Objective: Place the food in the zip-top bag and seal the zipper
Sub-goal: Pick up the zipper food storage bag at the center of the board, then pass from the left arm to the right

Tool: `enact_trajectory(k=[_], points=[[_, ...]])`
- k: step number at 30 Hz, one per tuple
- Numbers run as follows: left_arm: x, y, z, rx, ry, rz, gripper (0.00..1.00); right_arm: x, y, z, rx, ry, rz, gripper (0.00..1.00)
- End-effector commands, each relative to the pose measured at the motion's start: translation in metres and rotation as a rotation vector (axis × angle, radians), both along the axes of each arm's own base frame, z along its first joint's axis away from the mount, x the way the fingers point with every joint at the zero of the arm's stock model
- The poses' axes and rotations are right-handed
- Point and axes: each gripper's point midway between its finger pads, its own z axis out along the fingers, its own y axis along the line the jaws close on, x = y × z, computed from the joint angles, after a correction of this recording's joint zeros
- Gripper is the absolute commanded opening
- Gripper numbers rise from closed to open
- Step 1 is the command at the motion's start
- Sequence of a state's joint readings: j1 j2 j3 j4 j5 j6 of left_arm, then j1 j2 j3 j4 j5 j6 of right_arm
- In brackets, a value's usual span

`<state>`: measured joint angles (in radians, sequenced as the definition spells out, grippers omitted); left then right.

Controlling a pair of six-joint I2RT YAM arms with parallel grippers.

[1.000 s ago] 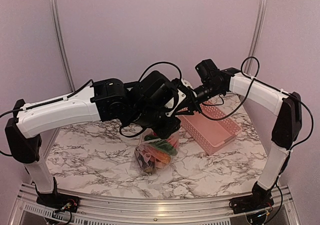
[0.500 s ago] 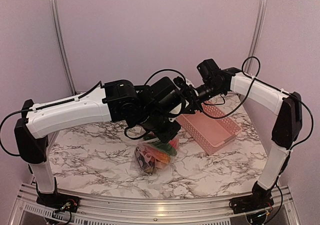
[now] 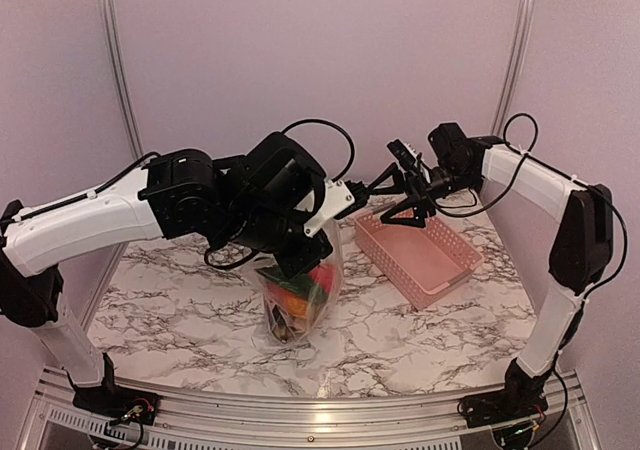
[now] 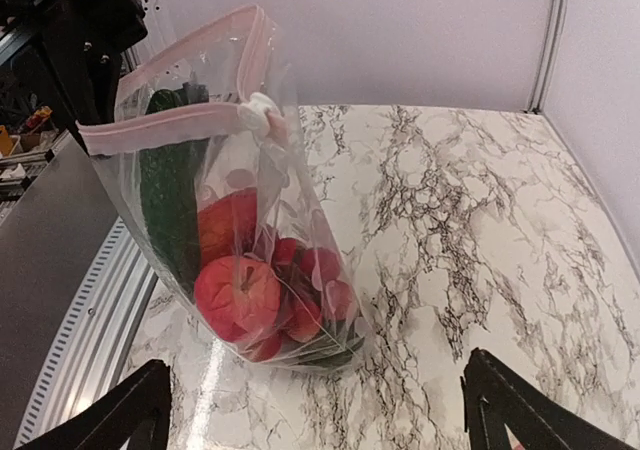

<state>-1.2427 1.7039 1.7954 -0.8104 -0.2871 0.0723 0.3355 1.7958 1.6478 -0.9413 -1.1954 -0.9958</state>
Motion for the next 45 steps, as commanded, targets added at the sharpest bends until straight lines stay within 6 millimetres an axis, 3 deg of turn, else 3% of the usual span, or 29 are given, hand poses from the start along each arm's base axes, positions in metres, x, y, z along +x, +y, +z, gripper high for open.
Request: enact_trajectory(k=[1,6,15,29,36,45], points=[[-0.009,0.003,0.03,-0.062,-0.069,-0.118,0.0,-0.017,0.007,0.005,0.094,0.099,0.051,0.99],[-0.009,0.003,0.018,-0.033,-0.065,-0.125,0.0,-0.027,0.03,0.011,0.105,0.068,0.101,0.99],[-0.013,0.002,0.018,-0.06,-0.033,-0.12,0.0,-0.036,0.071,0.017,0.124,0.09,0.182,0.96],[-0.009,0.009,0.011,-0.048,-0.04,-0.08,0.0,-0.043,0.077,0.023,0.15,0.147,0.249,0.22],[0.002,0.022,0.013,-0.028,-0.086,-0.012,0.0,-0.047,0.071,0.022,0.13,0.132,0.236,0.14],[0.027,0.051,0.019,-0.031,-0.135,0.132,0.0,-0.031,0.056,0.024,0.051,0.138,0.124,0.0]])
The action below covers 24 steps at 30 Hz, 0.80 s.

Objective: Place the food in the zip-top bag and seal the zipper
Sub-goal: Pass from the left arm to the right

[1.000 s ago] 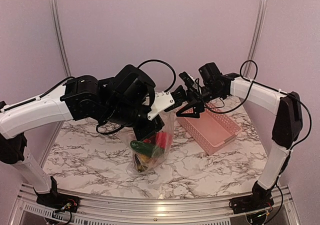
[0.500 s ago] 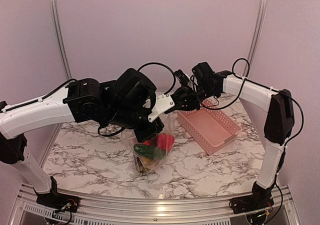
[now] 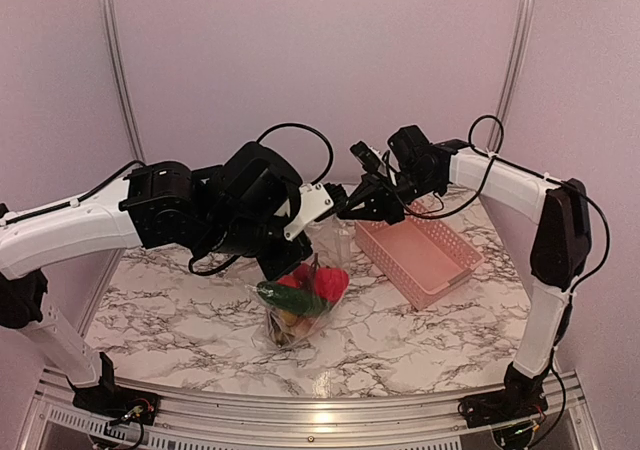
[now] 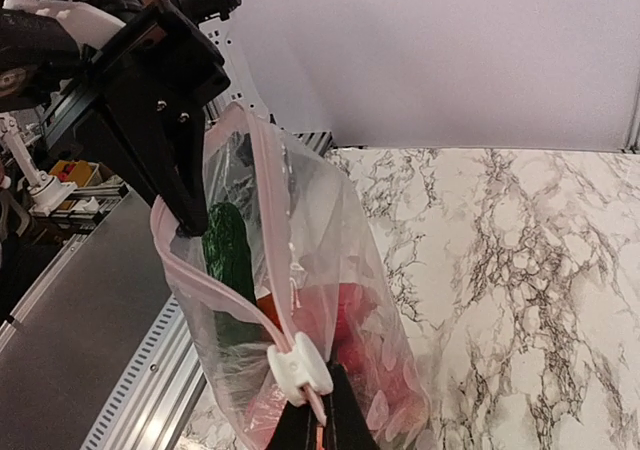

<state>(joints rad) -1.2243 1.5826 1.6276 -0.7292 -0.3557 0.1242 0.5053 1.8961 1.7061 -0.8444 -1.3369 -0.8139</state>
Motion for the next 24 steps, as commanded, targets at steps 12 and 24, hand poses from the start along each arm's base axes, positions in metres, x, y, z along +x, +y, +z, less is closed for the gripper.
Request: enact_trajectory(k=[12,24], points=[[0.056,0.014,0.082,-0.252,-0.169,0.198,0.59,0.025,-0.003,0.06,-0.213,-0.179,-0.31,0.0],[0.095,-0.019,0.118,-0.568,-0.111,0.17,0.74,0.024,-0.002,0.063,-0.358,-0.196,-0.367,0.0]])
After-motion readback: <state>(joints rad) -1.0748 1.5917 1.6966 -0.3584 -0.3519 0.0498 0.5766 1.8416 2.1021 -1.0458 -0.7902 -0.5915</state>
